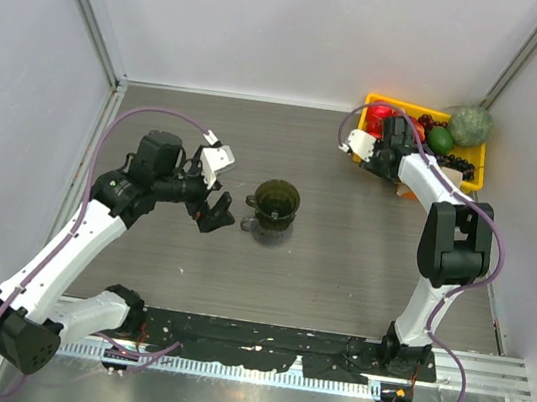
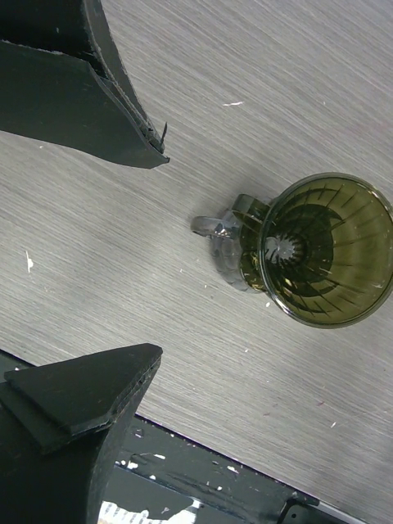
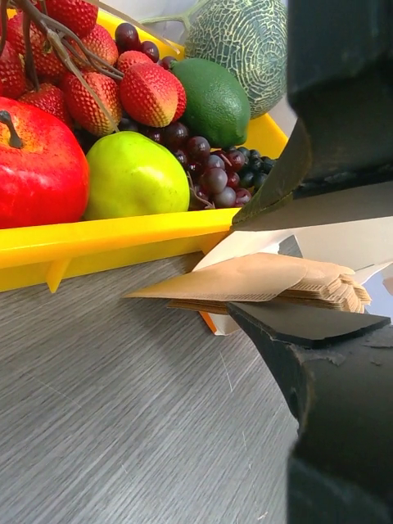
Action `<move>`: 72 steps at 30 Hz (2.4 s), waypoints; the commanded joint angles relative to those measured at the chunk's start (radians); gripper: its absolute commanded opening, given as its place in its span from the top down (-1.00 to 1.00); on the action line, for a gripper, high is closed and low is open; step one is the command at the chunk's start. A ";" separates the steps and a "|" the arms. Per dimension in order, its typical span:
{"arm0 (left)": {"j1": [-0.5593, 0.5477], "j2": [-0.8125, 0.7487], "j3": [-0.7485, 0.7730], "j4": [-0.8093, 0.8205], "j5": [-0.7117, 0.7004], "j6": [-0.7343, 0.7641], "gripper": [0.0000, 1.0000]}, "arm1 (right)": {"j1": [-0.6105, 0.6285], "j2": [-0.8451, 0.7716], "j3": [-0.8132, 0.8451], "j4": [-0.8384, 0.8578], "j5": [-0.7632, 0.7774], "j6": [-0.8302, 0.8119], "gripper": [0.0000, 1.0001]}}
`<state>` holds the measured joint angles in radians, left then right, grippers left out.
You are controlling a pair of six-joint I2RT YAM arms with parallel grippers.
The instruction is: Place the coffee filter in the dripper
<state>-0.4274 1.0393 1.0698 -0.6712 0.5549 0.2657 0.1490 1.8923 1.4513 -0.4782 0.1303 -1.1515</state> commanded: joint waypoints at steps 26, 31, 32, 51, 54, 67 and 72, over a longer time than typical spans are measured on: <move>0.003 -0.053 0.061 0.099 -0.078 -0.089 -0.99 | -0.066 -0.303 0.159 -0.039 -0.213 0.303 0.90; 0.003 -0.084 0.154 0.068 -0.173 -0.115 -0.98 | -0.092 -0.447 0.173 0.013 -0.273 0.516 0.90; 0.003 -0.088 0.179 0.059 -0.185 -0.117 -0.98 | -0.101 -0.485 0.176 0.013 -0.291 0.591 0.90; -0.359 0.086 0.467 0.171 -0.372 0.081 -0.99 | -0.101 -0.846 -0.176 0.113 -0.452 1.935 0.89; -0.493 0.116 0.431 0.229 -0.516 0.240 -0.98 | -0.083 -0.837 -0.209 0.116 -0.428 2.050 0.89; -0.683 0.340 0.343 0.513 -0.707 0.517 -0.96 | 0.054 -0.848 -0.335 0.179 -0.466 2.198 0.89; -0.695 0.399 0.328 0.613 -0.746 0.468 -0.92 | 0.078 -0.849 -0.354 0.194 -0.494 2.247 0.89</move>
<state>-1.1095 1.4128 1.3842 -0.2394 -0.1493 0.7418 0.2089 1.0737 1.1049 -0.3496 -0.3328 1.0332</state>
